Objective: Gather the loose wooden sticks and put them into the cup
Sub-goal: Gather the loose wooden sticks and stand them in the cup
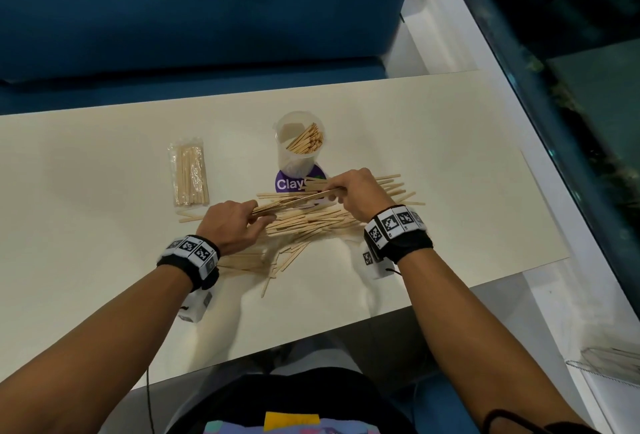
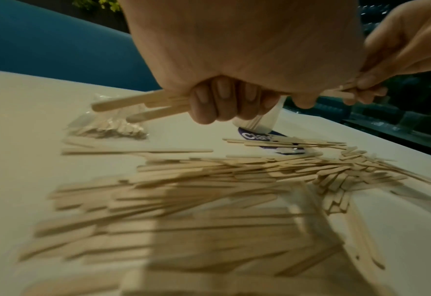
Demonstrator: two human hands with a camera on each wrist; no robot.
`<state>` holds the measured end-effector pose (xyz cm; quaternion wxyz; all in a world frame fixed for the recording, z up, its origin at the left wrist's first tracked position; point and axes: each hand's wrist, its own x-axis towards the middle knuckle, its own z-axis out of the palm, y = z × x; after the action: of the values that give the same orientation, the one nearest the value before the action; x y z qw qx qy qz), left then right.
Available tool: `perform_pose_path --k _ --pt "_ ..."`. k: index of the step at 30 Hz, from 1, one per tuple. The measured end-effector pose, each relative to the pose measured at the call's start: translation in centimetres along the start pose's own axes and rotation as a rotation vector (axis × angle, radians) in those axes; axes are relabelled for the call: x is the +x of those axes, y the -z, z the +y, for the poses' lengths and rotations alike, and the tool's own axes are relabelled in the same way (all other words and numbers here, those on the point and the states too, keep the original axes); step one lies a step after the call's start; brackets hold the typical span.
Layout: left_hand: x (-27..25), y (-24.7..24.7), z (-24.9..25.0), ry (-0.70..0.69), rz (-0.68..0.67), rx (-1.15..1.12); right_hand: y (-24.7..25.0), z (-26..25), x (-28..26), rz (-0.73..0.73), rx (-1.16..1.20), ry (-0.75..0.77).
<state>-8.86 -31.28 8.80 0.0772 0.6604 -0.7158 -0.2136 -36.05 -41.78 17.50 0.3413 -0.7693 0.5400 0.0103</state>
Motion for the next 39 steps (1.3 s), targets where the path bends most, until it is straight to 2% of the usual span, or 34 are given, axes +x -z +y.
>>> perform_pose_path --k 4,7,10,13,16,18,21,25,29,33,35,36,37,39 --pt "-1.8 -0.1 -1.5 0.097 0.001 -0.056 0.1 2.3 -0.5 0.058 0.113 -0.088" --pt "-2.9 -0.4 -2.1 0.196 0.066 -0.155 -0.7 2.3 -1.4 0.124 0.295 -0.129" --pt "-3.1 -0.3 -1.6 0.397 0.206 -0.433 -2.4 0.3 -2.3 0.107 0.453 -0.164" --pt "-2.1 0.1 0.0 0.578 0.225 -0.737 -5.1 -2.7 -2.4 0.043 0.687 -0.19" --pt "-0.8 1.1 2.2 0.634 0.161 -1.163 -7.6 -6.0 -2.0 -0.018 0.805 -0.222" --pt "0.1 2.0 3.6 0.596 0.14 -1.326 -8.6 -7.7 -1.5 -0.04 0.861 -0.21" --pt "1.0 2.5 5.0 0.528 0.132 -1.303 -9.5 -9.3 -0.9 0.004 0.818 -0.221" --pt "1.9 2.0 5.2 0.573 0.19 -1.212 -10.4 -9.5 -0.5 0.16 0.462 -0.102" --pt "2.3 2.3 5.8 0.557 0.3 -1.24 -10.5 -9.4 -0.3 0.248 0.397 0.016" --pt "2.4 3.0 6.1 0.597 0.414 -1.286 -10.4 -9.3 -0.3 0.235 0.44 0.078" --pt "2.4 3.7 6.2 0.608 0.475 -1.306 -10.4 -9.1 -0.5 0.221 0.544 -0.003" --pt "2.5 4.1 6.3 0.598 0.507 -1.321 -10.4 -9.0 -0.6 0.181 0.628 -0.093" --pt "2.6 4.5 6.3 0.579 0.532 -1.342 -10.3 -8.9 -0.8 0.091 0.751 -0.208" --pt "2.8 5.4 6.8 0.535 0.557 -1.389 -10.3 -8.7 -1.0 -0.202 1.168 -0.469"
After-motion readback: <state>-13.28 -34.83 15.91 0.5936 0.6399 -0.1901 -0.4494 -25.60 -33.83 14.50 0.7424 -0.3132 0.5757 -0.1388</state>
